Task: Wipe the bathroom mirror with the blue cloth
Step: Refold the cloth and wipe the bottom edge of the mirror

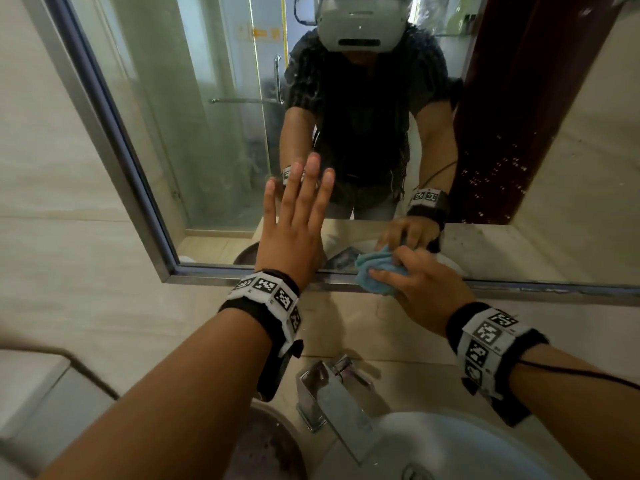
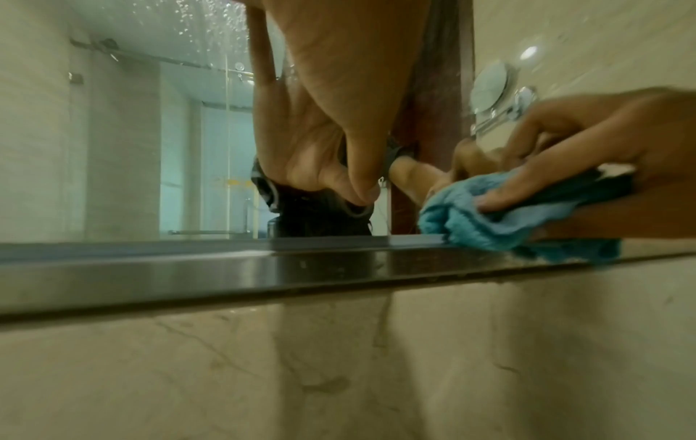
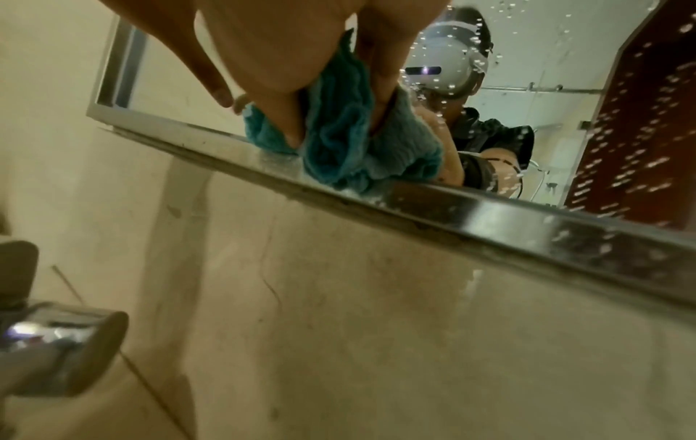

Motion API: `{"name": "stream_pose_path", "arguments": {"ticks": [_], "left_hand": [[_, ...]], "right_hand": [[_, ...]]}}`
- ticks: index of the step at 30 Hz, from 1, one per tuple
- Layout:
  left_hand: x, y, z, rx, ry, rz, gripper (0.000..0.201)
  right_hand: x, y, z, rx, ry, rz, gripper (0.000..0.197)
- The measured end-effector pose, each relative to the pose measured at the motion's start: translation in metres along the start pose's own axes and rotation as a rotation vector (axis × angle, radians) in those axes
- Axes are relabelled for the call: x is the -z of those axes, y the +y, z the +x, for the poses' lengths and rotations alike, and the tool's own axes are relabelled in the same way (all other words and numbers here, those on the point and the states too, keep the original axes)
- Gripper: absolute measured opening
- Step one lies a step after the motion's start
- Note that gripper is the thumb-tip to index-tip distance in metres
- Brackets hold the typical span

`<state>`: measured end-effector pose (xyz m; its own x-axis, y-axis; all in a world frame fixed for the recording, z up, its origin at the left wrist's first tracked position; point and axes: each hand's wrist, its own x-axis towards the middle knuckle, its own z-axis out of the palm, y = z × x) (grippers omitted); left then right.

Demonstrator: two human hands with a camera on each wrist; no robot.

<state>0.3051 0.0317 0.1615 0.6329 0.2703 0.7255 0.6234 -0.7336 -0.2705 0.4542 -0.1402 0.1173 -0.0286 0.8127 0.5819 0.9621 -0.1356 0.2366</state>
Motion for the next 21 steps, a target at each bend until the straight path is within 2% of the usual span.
{"name": "stream_pose_path", "arguments": {"ticks": [3,6,9,12,16,21], "left_hand": [[-0.006,0.004,-0.009,-0.026,0.021,-0.071,0.108],[-0.015,-0.001,-0.019,-0.066,0.047,-0.041,0.092],[-0.019,-0.007,-0.020,-0.083,-0.001,-0.054,0.109],[-0.016,-0.009,-0.019,-0.082,-0.060,-0.038,0.122],[-0.017,-0.009,-0.019,-0.083,-0.081,-0.020,0.122],[-0.022,-0.009,-0.020,-0.079,-0.006,-0.026,0.110]], "right_hand": [[-0.011,-0.026,0.016,-0.029,0.075,-0.027,0.045],[-0.024,-0.048,0.033,0.007,0.077,-0.010,0.042],[-0.022,-0.029,0.020,0.000,0.068,-0.004,0.043],[-0.013,0.000,-0.006,-0.062,0.005,0.014,0.052],[-0.012,-0.007,0.000,-0.073,0.003,-0.022,0.050],[-0.019,-0.040,0.030,0.023,0.065,0.011,0.036]]}}
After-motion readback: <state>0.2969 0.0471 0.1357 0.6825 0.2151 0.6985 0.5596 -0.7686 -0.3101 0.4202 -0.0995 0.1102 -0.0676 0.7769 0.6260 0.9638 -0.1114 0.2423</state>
